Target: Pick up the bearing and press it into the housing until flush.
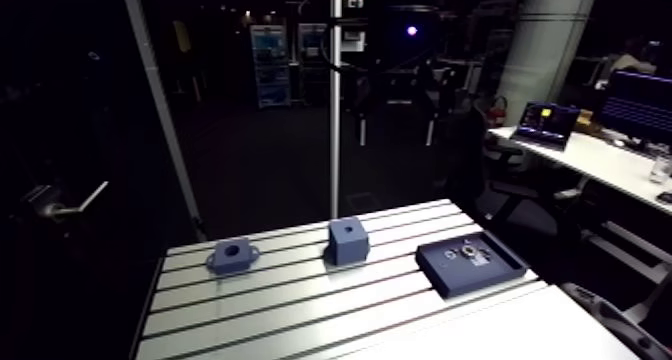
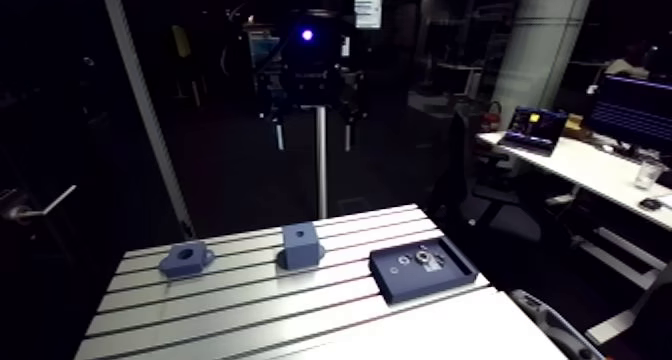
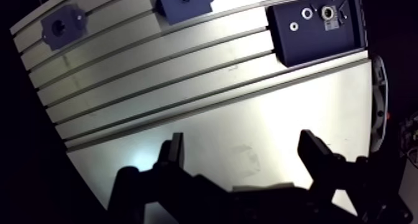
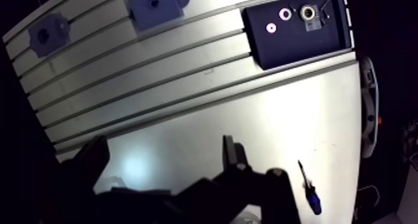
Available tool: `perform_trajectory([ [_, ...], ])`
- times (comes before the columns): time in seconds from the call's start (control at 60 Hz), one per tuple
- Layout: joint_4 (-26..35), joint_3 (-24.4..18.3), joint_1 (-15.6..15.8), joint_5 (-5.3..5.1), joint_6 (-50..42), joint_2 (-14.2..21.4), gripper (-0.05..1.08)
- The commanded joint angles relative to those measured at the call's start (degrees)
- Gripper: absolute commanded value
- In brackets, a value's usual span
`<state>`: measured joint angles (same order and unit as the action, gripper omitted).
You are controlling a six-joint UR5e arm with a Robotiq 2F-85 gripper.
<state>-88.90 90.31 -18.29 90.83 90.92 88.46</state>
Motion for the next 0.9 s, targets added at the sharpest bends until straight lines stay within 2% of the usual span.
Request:
perform_trajectory([
  [0.017, 0.0, 0.2, 0.0, 0.25, 0.0, 0.0, 0.0],
  [0.35, -0.7, 0.0, -0.3, 0.52, 0.9, -0.8, 0.0],
  [0.417, -1.4, -0.1, -0.4, 1.0, 1.0, -1.4, 0.0],
  [0.45, -2.1, -0.2, -0.6, 1.94, 2.3, -2.3, 0.0],
  [0.467, -2.1, -0.2, -0.6, 1.94, 2.3, -2.3, 0.0],
  [0.517, -2.6, 0.0, -1.5, 2.68, 4.5, -3.2, 0.0],
  [0.6, -3.5, 0.1, -3.3, 2.89, 6.8, -3.6, 0.0],
  [0.667, -5.7, 0.5, -6.4, 2.82, 9.7, -3.9, 0.0],
  [0.9, -10.2, 0.4, -7.7, 2.81, 16.8, -6.5, 0.0],
])
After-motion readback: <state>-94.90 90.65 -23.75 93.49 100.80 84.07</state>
